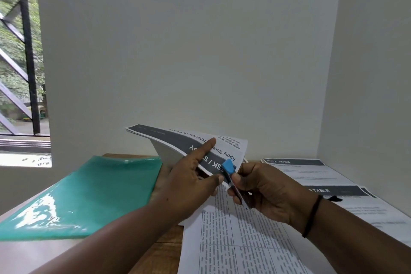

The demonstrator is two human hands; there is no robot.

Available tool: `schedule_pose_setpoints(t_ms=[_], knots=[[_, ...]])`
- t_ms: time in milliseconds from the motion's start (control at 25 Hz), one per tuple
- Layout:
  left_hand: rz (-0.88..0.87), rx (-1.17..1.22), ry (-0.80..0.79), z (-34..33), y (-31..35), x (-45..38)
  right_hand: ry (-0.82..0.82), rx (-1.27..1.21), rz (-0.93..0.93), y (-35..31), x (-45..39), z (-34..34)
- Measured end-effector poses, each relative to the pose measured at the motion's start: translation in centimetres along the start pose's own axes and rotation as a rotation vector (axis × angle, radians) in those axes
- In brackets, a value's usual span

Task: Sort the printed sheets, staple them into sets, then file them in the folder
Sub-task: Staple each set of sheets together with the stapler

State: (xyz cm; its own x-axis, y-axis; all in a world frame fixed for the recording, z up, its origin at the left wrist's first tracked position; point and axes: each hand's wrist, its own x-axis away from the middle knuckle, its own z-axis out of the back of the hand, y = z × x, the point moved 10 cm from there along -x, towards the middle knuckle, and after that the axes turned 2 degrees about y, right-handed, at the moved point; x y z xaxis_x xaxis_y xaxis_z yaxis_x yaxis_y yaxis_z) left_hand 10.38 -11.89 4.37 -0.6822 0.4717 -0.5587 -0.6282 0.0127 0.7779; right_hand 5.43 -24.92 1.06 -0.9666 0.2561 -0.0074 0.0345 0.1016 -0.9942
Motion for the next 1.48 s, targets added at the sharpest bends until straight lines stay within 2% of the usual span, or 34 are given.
schedule_pose_setpoints(t_ms=[160,280,360,440,520,560,600,760,880,1040,1120,1160,1240,1280,1320,1400,1480], knots=[[0.038,0.056,0.035,0.8,0.2,-0.2,-0.124,-0.075,-0.018,-0.1,0.1,-0.9],[0.064,0.214,0.068,1.8,1.1,-0.5,-0.252,-0.206,-0.046,-1.3,0.8,-0.1],[0.053,0.315,0.088,2.8,2.0,-0.7,-0.194,-0.302,-0.041,-2.1,0.3,1.7],[0.012,0.395,0.096,3.8,3.0,-0.8,0.028,-0.298,0.02,-2.4,-0.6,4.7],[-0.021,0.462,0.062,4.4,3.8,-0.8,0.374,0.035,0.19,-3.6,-0.3,8.4],[-0.03,0.503,0.035,4.4,4.1,-0.8,0.508,0.22,0.301,-4.6,0.3,9.3],[-0.032,0.547,0.011,4.4,4.4,-0.9,0.567,0.337,0.402,-5.5,0.9,9.3],[0.02,0.688,0.042,5.4,4.5,-1.3,0.502,0.465,0.652,-7.3,2.2,6.4],[0.193,0.711,0.17,6.9,2.2,-1.9,0.58,0.77,0.834,-8.4,3.5,4.9],[0.444,0.782,0.292,6.8,-0.9,-0.5,0.627,1.251,0.892,-8.0,3.5,3.1],[0.452,0.831,0.338,6.1,-1.4,-0.2,0.652,1.373,0.967,-7.8,3.8,1.8],[0.428,0.773,0.281,5.1,-1.3,-0.2,0.658,1.4,0.999,-7.8,4.2,1.1],[0.446,0.578,0.093,1.4,-1.3,0.4,0.592,1.463,1.086,-7.4,4.8,-0.6],[0.496,0.505,0.061,0.1,-2.1,0.8,0.506,1.502,1.137,-6.9,4.9,-1.8],[0.542,0.465,0.068,-0.7,-3.0,1.0,0.408,1.543,1.171,-6.2,5.0,-3.1],[0.582,0.494,0.189,0.0,-4.2,0.8,0.233,1.597,1.198,-5.0,5.2,-5.1],[0.561,0.519,0.274,1.7,-4.1,0.4,0.161,1.558,1.186,-5.0,5.5,-5.8]])
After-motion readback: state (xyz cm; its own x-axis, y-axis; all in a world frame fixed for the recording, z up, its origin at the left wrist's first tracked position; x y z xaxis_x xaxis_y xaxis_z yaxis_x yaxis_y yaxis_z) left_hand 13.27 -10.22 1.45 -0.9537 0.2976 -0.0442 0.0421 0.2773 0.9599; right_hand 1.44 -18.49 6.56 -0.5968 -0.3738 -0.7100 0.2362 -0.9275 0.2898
